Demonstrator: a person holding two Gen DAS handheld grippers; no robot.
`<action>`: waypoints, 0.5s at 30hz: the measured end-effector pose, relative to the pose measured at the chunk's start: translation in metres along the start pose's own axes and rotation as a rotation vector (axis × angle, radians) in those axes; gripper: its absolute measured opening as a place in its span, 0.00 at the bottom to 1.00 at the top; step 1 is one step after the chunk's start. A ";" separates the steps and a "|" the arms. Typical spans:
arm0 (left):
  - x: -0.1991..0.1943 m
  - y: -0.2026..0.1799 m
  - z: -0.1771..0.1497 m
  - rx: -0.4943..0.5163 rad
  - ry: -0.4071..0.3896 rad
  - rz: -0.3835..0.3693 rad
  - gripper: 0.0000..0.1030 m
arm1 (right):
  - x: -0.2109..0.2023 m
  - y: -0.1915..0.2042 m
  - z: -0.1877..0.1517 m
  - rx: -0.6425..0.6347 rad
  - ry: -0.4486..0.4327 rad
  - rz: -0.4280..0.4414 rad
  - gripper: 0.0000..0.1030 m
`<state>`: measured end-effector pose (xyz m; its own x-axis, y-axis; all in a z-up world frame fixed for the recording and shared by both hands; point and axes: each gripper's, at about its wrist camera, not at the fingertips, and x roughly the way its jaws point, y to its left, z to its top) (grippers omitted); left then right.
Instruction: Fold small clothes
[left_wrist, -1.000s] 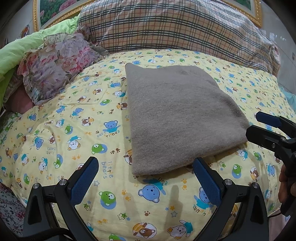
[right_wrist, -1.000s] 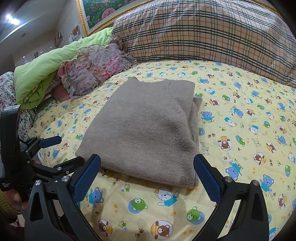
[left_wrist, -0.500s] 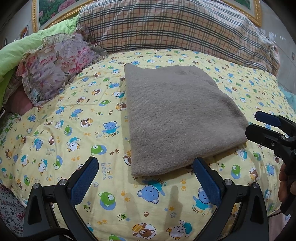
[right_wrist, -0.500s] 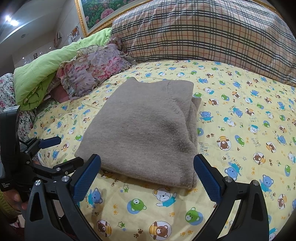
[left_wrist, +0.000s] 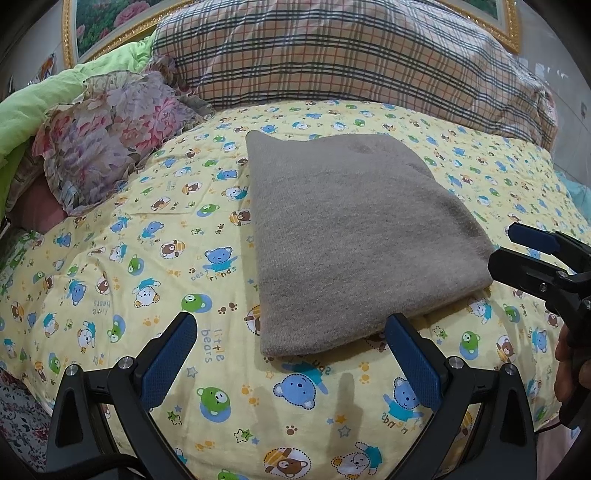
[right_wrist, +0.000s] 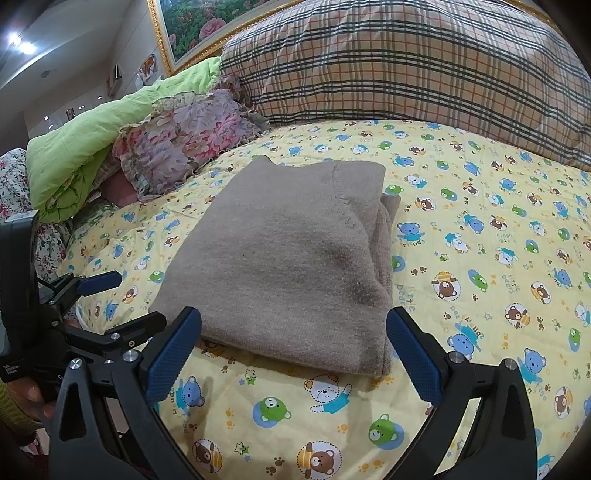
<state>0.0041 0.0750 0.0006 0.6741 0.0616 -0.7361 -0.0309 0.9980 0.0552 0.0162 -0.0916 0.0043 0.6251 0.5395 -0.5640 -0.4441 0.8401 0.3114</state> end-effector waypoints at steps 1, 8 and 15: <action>-0.001 0.000 0.000 0.001 -0.002 0.001 0.99 | 0.000 0.000 0.000 0.001 0.000 0.000 0.97; -0.001 0.000 0.004 0.005 -0.006 0.003 0.99 | 0.001 0.000 0.002 0.006 -0.001 0.005 0.97; -0.001 0.000 0.007 0.007 -0.003 -0.002 0.99 | 0.002 -0.001 0.003 0.011 0.000 0.005 0.97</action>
<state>0.0088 0.0751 0.0060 0.6761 0.0598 -0.7344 -0.0246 0.9980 0.0586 0.0191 -0.0912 0.0052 0.6233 0.5434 -0.5623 -0.4399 0.8382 0.3224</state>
